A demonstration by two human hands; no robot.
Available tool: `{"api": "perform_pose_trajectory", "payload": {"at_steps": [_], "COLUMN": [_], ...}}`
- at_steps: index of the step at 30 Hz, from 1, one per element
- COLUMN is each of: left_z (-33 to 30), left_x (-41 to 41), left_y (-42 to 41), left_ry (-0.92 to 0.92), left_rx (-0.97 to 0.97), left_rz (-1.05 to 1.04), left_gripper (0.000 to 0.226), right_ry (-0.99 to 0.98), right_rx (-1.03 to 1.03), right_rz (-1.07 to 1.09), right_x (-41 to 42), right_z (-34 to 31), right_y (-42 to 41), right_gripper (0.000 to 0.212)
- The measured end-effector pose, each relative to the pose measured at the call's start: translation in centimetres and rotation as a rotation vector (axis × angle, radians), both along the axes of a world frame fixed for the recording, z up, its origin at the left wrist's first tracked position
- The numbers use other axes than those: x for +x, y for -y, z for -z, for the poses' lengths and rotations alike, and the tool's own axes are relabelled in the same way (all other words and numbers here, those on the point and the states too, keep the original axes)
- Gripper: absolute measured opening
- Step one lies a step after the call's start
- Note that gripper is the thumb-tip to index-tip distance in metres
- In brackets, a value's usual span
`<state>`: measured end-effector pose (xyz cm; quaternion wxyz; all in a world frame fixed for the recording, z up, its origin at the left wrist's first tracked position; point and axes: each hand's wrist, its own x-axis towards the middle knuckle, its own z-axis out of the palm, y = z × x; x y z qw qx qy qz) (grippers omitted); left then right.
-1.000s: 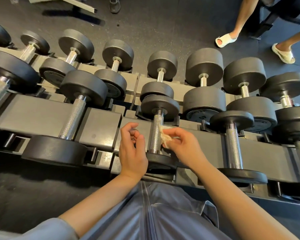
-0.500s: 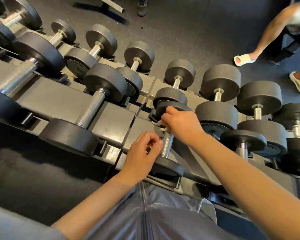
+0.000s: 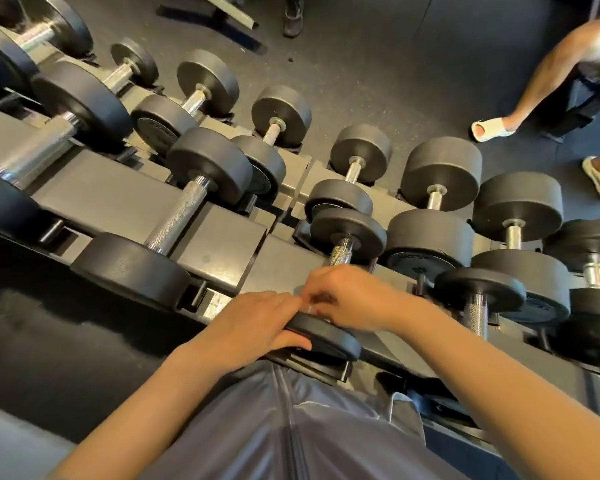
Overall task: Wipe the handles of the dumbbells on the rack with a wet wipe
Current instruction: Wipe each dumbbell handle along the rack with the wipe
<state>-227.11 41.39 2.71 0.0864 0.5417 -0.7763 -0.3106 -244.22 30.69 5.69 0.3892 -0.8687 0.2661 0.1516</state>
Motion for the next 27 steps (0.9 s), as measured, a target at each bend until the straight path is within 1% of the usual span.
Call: {"api": "perform_pose_trajectory", "payload": {"at_steps": [2,3,5,7,9,12,14,16,19,21,23,24,27], "left_z": [0.0,-0.1,-0.5,-0.9,-1.3,-1.7,-1.8,-1.7,-0.9,-0.5,-0.4,-0.3,-0.2], "left_x": [-0.2,-0.3,-0.4,-0.2,0.4,1.0,0.5,-0.6,-1.9,-2.1,-1.7,-1.5,-0.6], "left_y": [0.1,0.2,0.6,1.0,1.5,2.0,1.9,1.5,0.7,0.5,0.3,0.2,-0.4], "left_ry": [0.024,0.046,0.100,0.132,0.140,0.185,0.196,0.153,0.016,-0.019,-0.007,0.004,-0.013], "left_rx": [-0.113,-0.190,-0.309,-0.382,-0.438,-0.505,-0.524,-0.518,-0.470,-0.460,-0.398,-0.345,-0.128], "left_rz": [0.049,0.070,0.099,0.121,0.130,0.150,0.162,0.136,0.040,-0.007,-0.021,-0.026,-0.060], "left_gripper": [0.055,0.051,0.045,0.047,0.051,0.055,0.056,0.057,0.055,0.055,0.056,0.056,0.054], "right_ry": [0.009,0.010,-0.003,-0.053,-0.127,-0.188,-0.147,-0.065,0.064,0.103,0.122,0.116,0.055], "right_rx": [0.022,-0.013,-0.167,-0.374,-0.511,-0.576,-0.525,-0.373,-0.126,-0.014,-0.016,-0.055,-0.262], "right_rz": [0.014,0.020,0.033,0.016,-0.013,0.031,0.142,0.198,0.114,0.086,0.067,0.048,0.058], "right_x": [-0.2,-0.2,-0.3,-0.3,-0.1,0.5,1.2,1.4,0.5,-0.2,-0.4,-0.3,0.3], "right_z": [0.0,0.1,0.6,1.1,1.6,2.4,2.5,2.4,1.4,0.7,0.5,0.5,1.1], "right_y": [-0.3,0.0,1.6,3.2,3.8,3.2,2.6,1.6,-0.7,-1.7,-1.9,-1.7,0.0], "right_gripper": [0.009,0.010,0.016,0.017,0.019,0.023,0.020,0.016,0.012,0.008,0.008,0.009,0.015]}}
